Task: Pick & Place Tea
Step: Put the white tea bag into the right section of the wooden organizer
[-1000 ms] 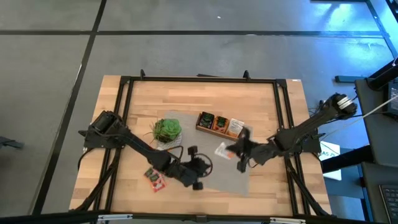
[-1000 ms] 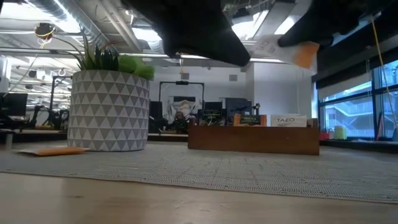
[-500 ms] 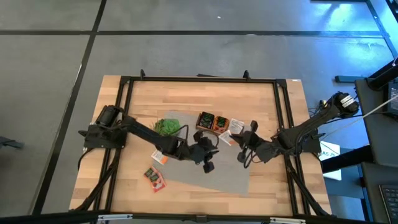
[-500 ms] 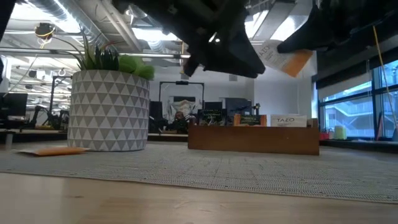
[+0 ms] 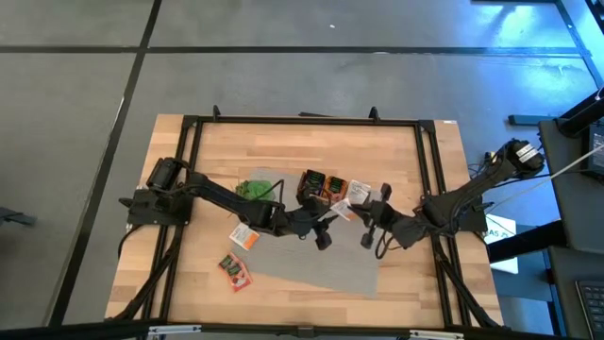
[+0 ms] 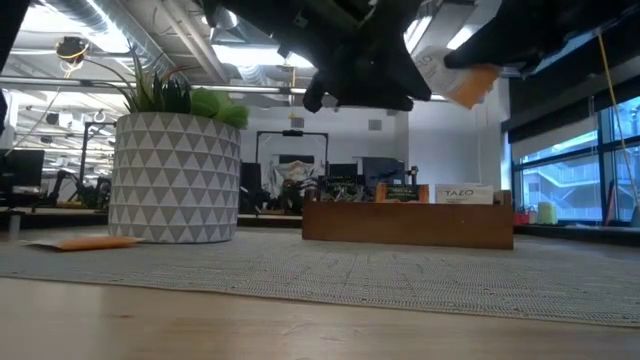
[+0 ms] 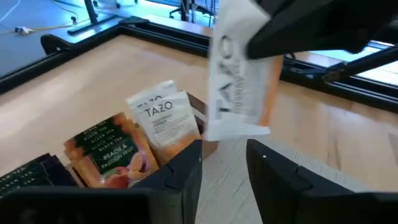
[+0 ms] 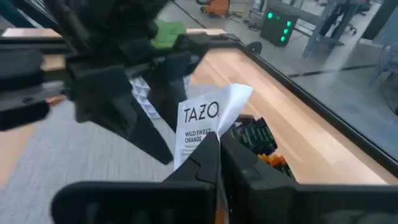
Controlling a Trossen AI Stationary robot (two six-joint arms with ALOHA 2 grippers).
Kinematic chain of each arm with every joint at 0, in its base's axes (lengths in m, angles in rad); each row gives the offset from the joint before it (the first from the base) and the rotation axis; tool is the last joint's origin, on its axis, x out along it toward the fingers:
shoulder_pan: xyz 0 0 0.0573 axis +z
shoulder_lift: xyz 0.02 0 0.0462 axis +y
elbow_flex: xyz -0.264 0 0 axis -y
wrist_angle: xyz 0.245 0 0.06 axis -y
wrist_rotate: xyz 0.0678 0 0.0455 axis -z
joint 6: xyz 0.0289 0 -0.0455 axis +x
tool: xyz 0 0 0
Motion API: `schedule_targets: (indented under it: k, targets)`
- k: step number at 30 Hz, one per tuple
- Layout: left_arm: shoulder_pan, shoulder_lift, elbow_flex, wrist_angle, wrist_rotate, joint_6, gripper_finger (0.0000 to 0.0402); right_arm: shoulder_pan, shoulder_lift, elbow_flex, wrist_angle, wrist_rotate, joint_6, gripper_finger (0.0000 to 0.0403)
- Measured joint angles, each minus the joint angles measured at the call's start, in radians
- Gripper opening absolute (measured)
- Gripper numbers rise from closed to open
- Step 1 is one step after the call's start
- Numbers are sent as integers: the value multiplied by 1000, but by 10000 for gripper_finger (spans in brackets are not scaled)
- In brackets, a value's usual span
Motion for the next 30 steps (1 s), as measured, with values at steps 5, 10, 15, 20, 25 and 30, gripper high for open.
schedule_targets:
  k: [5, 10, 15, 20, 25, 30]
  targets:
    - [0, 0, 0, 30, 73, 23, 111, 20, -2, 1, 34, 0, -46, 7]
    - [3, 0, 0, 66, 203, 39, 107, 42, -2, 1, 41, -1, -52, 21]
    - [9, 0, 0, 84, 272, 37, 109, 70, -2, 1, 45, -7, -76, 18]
    - [20, 0, 0, 87, 321, 13, 106, 104, -2, 1, 62, -8, -126, 8]
    - [34, 0, 0, 56, 382, -15, 102, 127, -2, 2, 95, -11, -154, 17]
    - [34, 0, 0, 70, 403, -15, 104, 132, -2, 2, 87, -42, -154, 22]
